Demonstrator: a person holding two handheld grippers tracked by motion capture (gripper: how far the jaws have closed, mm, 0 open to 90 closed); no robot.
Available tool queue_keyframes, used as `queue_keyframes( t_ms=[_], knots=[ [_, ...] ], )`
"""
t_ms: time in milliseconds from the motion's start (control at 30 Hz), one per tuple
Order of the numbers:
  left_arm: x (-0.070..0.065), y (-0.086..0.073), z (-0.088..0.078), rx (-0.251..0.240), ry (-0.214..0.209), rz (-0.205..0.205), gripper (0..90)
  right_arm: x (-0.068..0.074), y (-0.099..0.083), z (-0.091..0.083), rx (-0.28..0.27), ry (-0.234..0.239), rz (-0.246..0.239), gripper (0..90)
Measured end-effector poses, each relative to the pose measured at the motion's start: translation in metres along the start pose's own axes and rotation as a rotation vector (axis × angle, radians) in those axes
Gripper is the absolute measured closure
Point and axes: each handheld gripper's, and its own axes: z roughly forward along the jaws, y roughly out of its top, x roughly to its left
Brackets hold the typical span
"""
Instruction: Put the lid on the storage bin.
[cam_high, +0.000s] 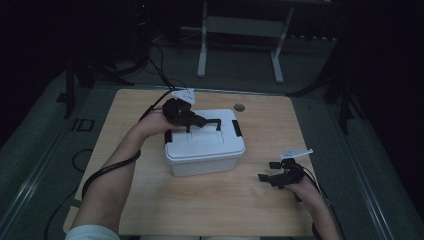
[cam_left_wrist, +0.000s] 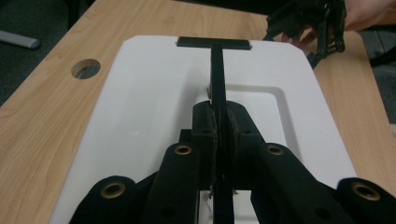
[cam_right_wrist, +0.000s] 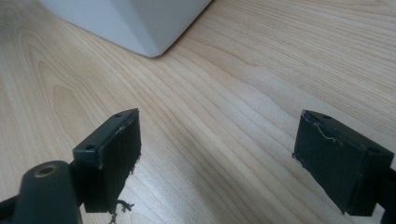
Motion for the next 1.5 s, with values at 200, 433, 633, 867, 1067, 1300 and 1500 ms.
queue_keyframes(
  t_ms=[200,433,633,867,1067,1300,1500],
  knots=[
    [0.001,-0.007,-0.003,0.027,0.017,-0.012,83.2,0.0,-0.001,-0.002,-0.001,-0.002,0.005,14.4],
    [0.0,-0.009,-0.004,0.027,0.046,-0.017,79.2,0.002,0.001,-0.001,-0.002,0.003,0.001,14.4],
    [0.005,-0.012,-0.019,-0.019,0.127,-0.104,33.3,0.003,0.004,-0.001,-0.006,0.0,-0.004,14.5],
    [0.0,-0.028,-0.03,-0.029,0.196,-0.106,13.9,0.004,0.005,-0.004,-0.01,-0.012,-0.009,14.5],
    [-0.011,-0.041,-0.04,-0.071,0.197,-0.098,13.9,0.003,0.004,-0.006,-0.021,-0.018,-0.001,14.4],
    [-0.024,-0.062,-0.056,-0.143,0.219,-0.114,13.8,0.002,0.0,-0.006,-0.022,-0.021,0.005,14.5],
    [-0.034,-0.089,-0.063,-0.164,0.232,-0.131,13.8,0.003,-0.002,-0.004,-0.018,-0.019,0.001,14.5]
  ],
)
